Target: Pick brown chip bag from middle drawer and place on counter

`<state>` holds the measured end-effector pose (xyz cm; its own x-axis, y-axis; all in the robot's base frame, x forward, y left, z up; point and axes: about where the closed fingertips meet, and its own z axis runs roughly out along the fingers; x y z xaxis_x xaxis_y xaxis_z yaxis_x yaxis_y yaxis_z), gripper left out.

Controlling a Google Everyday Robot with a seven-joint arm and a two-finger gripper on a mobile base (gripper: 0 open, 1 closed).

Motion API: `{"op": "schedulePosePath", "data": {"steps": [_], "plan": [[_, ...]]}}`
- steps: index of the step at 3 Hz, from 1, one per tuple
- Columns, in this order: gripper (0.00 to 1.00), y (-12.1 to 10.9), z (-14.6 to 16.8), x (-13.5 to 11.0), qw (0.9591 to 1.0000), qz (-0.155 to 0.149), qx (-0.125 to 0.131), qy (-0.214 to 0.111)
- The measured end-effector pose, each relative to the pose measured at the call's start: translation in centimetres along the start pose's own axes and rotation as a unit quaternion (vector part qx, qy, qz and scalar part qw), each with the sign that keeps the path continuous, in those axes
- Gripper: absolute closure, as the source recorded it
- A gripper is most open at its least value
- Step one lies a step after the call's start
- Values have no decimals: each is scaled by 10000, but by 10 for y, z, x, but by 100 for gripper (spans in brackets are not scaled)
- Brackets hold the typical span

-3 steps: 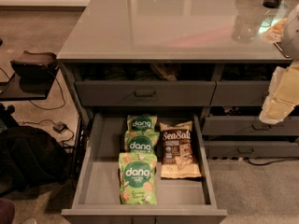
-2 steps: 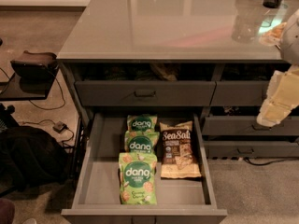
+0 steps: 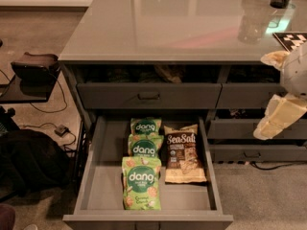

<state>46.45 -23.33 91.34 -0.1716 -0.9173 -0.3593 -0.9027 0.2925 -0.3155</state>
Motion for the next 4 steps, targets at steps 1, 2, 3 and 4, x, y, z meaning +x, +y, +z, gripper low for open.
{"op": "schedulePosePath", "data": {"steps": [1,2,3,4], "plan": [[0,-12,31,20,9997,20,222,-126],[0,-16,74,37,9999,-91,39,109],[0,-15,123,57,9987,-185,-296,373],[0,-10,169,72,9975,-133,-564,395]]}}
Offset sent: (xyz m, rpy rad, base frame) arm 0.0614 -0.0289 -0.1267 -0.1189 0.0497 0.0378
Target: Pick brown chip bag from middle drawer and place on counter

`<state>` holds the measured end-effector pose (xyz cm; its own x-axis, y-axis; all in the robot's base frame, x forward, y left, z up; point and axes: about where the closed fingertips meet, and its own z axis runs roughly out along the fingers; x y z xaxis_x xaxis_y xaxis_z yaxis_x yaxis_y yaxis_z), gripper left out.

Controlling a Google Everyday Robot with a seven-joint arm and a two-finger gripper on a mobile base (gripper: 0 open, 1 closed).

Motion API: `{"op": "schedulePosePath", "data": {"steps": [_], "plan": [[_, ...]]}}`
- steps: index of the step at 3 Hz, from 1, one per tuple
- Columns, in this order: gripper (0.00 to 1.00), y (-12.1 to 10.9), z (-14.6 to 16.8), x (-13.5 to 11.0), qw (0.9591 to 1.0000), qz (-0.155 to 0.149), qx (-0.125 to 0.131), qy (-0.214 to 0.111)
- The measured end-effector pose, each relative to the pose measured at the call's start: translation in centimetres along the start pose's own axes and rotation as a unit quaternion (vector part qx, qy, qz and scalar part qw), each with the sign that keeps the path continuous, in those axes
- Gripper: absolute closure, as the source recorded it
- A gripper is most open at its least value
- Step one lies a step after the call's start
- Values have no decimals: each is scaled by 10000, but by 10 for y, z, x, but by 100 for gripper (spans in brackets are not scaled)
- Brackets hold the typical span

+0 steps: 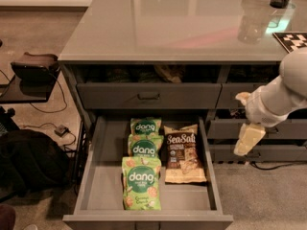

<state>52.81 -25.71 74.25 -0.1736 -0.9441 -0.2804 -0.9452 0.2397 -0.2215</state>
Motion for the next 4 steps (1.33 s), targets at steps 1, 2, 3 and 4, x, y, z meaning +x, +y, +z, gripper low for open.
{"op": "schedulePosePath", "data": {"steps": [1,2,3,4], "plan": [[0,1,40,9,9997,176,-188,4],[0,-3,74,12,9988,316,-356,-63],[0,-6,117,4,9970,439,-630,-78],[0,-6,117,4,9970,437,-630,-80]]}}
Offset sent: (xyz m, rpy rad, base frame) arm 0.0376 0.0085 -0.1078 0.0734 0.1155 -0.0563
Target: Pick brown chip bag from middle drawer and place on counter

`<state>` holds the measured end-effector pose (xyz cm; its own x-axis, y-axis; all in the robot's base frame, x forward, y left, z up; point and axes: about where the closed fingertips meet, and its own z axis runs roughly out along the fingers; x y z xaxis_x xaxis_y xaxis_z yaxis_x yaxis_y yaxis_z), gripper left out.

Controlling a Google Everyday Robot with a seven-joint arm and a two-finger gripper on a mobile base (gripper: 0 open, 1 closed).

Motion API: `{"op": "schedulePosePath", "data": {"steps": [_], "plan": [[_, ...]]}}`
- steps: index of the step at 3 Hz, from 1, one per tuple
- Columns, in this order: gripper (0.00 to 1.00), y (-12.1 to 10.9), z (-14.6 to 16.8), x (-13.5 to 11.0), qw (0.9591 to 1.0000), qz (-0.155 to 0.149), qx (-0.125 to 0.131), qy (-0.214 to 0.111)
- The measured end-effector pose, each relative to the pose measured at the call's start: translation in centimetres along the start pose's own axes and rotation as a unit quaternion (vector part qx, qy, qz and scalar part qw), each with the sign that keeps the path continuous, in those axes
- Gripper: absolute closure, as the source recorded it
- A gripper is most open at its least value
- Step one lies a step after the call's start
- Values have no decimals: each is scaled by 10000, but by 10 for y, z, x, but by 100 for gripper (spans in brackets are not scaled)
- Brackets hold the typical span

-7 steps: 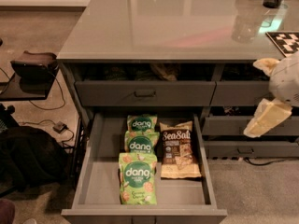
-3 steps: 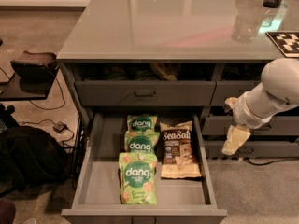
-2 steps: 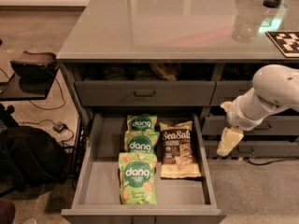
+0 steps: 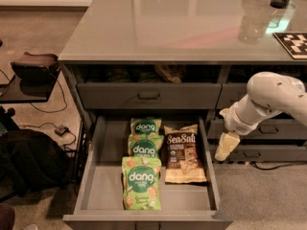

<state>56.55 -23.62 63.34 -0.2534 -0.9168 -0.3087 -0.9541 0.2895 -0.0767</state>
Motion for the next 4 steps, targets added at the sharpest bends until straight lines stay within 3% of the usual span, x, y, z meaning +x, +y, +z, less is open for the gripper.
{"op": "schedulePosePath", "data": {"steps": [1,2,3,4], "plan": [[0,2,19,-13,9989,-259,-73,-377],[0,2,49,-36,9951,-621,-157,-760],[0,-2,85,-52,9930,-795,-205,-844],[0,-8,127,-57,9939,-783,-285,-725]]}}
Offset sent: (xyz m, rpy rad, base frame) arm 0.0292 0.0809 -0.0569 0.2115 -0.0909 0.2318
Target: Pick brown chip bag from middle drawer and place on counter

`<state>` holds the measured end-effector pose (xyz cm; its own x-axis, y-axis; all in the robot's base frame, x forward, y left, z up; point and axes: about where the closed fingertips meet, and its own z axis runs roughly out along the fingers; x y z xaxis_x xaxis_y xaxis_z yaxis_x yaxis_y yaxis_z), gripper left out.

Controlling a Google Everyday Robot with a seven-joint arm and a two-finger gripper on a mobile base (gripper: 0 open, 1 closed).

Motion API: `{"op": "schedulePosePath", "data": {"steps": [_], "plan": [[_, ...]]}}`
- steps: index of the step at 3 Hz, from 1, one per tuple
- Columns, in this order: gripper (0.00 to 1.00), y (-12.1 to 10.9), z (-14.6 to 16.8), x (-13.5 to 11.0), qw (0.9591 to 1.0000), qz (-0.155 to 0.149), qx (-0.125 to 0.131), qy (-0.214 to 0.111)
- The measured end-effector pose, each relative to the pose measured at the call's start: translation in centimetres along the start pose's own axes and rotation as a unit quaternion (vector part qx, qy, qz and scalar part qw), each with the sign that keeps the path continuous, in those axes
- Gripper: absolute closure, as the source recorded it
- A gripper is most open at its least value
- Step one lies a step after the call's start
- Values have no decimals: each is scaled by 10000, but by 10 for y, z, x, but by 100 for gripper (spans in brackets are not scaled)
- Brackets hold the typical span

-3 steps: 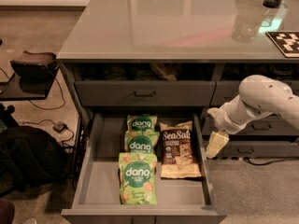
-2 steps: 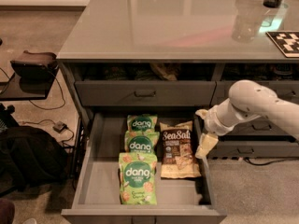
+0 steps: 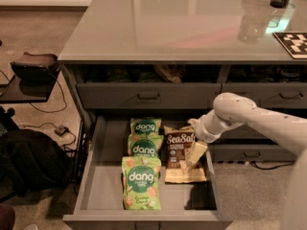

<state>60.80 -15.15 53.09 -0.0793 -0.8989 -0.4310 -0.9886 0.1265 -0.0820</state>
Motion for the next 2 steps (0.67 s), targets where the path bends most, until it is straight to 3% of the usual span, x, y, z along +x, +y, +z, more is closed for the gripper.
{"op": "schedulePosePath", "data": {"steps": [2], "plan": [[0,-15,88,18,9997,110,-163,142]]}}
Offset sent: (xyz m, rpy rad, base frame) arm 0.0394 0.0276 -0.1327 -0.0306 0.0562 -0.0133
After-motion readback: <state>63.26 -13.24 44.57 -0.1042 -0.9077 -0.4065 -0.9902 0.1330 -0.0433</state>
